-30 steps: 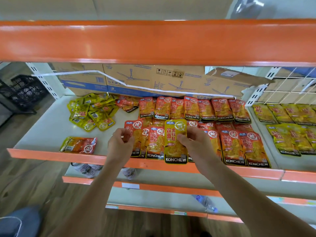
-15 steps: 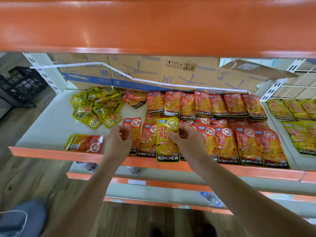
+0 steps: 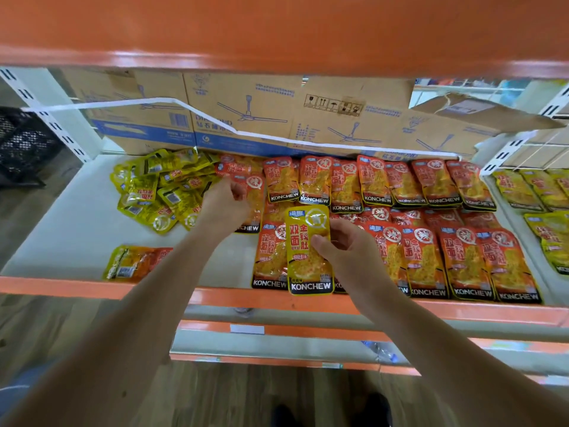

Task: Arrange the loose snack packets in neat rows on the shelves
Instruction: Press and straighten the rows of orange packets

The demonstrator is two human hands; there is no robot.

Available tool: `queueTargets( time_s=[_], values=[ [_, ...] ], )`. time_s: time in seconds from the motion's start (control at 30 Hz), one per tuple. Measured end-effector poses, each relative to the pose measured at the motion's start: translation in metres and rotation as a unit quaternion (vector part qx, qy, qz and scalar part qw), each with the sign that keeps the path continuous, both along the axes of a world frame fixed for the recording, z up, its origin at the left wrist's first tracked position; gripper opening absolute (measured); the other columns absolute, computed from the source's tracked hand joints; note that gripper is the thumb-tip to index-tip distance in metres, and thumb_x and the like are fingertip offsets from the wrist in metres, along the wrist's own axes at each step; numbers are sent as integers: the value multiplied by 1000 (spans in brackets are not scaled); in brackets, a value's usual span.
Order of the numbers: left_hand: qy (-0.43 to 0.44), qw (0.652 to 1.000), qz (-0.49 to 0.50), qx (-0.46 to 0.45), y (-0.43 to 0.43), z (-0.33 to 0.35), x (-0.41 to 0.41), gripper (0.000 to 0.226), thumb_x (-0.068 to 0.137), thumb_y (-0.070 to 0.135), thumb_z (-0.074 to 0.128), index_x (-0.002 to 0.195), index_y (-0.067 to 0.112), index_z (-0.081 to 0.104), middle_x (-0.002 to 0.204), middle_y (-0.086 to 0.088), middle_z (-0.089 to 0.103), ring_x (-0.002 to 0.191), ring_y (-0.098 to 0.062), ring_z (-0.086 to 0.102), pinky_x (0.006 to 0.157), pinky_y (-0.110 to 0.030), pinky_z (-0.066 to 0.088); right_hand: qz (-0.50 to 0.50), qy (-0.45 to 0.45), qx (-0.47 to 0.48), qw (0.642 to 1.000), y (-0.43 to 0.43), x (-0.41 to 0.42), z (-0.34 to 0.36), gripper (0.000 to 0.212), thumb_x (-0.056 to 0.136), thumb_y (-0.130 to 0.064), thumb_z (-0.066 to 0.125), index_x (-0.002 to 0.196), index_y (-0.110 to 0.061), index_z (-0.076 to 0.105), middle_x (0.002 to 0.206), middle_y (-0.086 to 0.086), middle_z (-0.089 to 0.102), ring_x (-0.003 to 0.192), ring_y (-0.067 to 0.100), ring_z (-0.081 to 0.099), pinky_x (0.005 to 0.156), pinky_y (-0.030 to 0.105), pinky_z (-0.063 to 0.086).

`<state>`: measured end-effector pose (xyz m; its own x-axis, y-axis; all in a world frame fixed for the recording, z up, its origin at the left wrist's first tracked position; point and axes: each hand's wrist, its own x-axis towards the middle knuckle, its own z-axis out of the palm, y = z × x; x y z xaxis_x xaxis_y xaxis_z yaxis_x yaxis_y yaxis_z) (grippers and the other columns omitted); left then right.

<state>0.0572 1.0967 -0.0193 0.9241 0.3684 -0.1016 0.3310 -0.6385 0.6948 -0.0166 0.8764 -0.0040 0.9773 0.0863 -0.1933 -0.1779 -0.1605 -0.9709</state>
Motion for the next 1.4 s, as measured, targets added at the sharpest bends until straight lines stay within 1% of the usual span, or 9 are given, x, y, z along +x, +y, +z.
queueTargets(
  time_s=[0.1,0.4,0.6,0.73,0.83,0.9,1.0,1.27,1.4],
  values=[
    [17,998,-18,50,8,-10,3,12,88,6,57,100,7,62,94,-6,61,93,-25,56,74,-32,39,-6,9,14,1000,0,2,0,15,93,-11,66,96,-25,69,83,-8,74,74,2,67,66,19,53],
    [-57,994,-17,87,6,-27,33,21,99,15,55,115,8,67,112,-10,66,104,-23,47,81,-27,29,-33,23,22,999,3,6,0,15,92,-9,67,100,-21,70,89,-1,75,82,10,68,73,24,56],
    [-58,988,-68,128,19,-36,52,43,95,34,65,135,22,54,119,-7,65,116,-33,54,89,-44,45,-35,31,31,998,4,8,4,18,92,-8,66,97,-25,69,88,-3,75,83,10,69,79,27,57],
    [-79,984,-72,144,25,-43,52,41,96,43,59,127,18,51,112,-11,64,108,-35,56,81,-43,46,-34,34,31,998,7,8,5,17,92,-8,67,104,-20,70,91,-2,76,85,11,71,78,26,57],
    [-128,973,-61,180,29,-45,50,28,101,17,50,127,7,49,117,-22,58,112,-40,51,84,-47,45,-31,26,34,999,8,8,6,17,92,-8,67,99,-23,69,90,-2,76,84,11,70,77,25,57],
    [-143,951,-118,248,39,-45,51,41,91,1,54,131,5,49,137,-20,50,125,-41,44,99,-53,45,-28,22,36,999,9,8,7,18,91,-7,67,97,-25,69,88,-3,76,81,9,70,75,23,57],
    [-80,940,-171,283,50,-43,52,48,93,9,53,139,20,48,154,-1,40,136,-32,42,103,-55,43,-27,23,38,999,9,8,7,19,91,-6,67,97,-24,69,87,-3,76,79,7,70,73,21,57],
    [19,908,-192,372,69,-16,56,40,103,46,46,143,42,50,145,1,54,121,-36,57,92,-45,51,-25,29,45,998,9,5,7,19,91,-5,67,97,-22,69,89,-1,76,79,7,68,71,16,55],
    [38,862,-182,471,70,-9,50,30,103,31,49,131,33,60,110,-9,65,104,-37,62,80,-36,46,-22,19,45,999,8,4,10,18,91,-4,67,96,-21,70,89,1,76,79,8,68,72,18,54]
  ],
)
